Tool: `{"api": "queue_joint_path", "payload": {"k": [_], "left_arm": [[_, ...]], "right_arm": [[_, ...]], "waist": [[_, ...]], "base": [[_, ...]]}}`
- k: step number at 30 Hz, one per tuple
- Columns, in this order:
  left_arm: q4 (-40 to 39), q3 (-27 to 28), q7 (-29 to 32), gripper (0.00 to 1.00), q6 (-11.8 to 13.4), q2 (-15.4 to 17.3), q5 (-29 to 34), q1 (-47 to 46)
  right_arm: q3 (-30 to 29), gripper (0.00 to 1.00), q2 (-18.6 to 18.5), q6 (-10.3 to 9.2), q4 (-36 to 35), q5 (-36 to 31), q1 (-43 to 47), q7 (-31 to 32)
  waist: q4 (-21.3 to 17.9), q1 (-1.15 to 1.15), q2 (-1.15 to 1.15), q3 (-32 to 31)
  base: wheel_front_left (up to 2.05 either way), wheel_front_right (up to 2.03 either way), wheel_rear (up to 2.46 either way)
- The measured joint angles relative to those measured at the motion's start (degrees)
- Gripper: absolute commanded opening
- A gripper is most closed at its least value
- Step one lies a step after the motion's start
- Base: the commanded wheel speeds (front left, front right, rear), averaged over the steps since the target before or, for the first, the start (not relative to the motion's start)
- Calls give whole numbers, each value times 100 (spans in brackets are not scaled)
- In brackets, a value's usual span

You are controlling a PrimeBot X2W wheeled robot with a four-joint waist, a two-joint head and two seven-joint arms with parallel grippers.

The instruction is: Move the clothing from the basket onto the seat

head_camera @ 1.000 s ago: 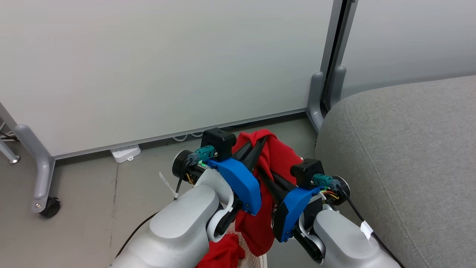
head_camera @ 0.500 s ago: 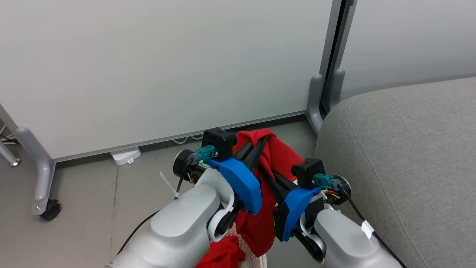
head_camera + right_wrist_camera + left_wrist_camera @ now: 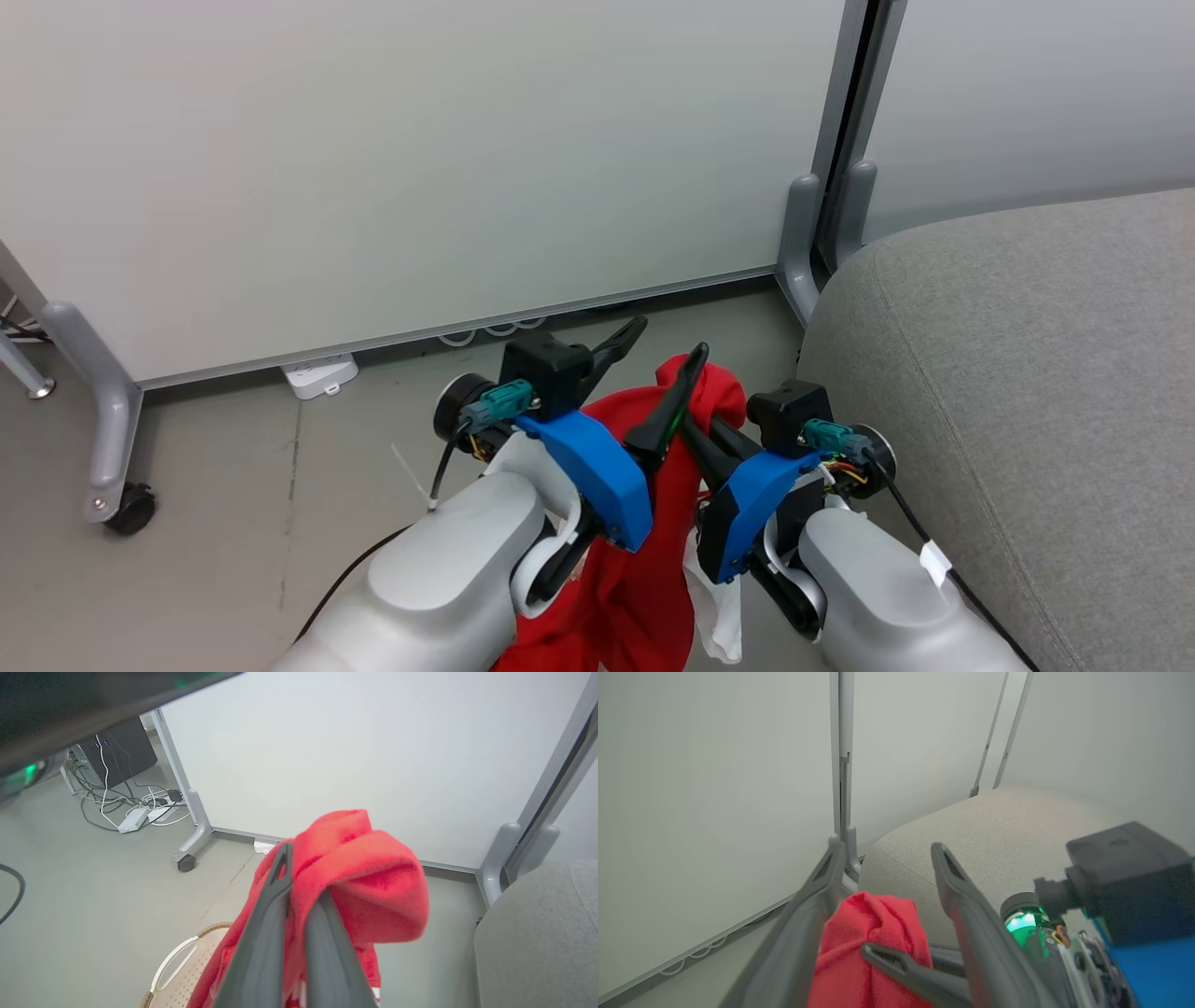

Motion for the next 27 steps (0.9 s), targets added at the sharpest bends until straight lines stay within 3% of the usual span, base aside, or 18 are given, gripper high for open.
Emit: {"api": "queue_joint_path", "payload": {"k": [7,16,27], "left_arm": [[-1053,1016,-24,100,5,415,1006,945],[-1696,1978,-24,100,-103,738,2096,2257],[-1996,3007,-24,100,-304,590,2776,3319]], "right_arm": [[-379,0,0,0,90,-192,-48,-93],[-915,0,-1,0,68,-539,-42,-141],[-1401,0,-2,0,-174,-929,92,-149]], "waist": [[85,0,0,96],[224,0,0,180],[338,0,0,225]], "base": [[0,0,0],[0,0,0],[0,0,0]]}}
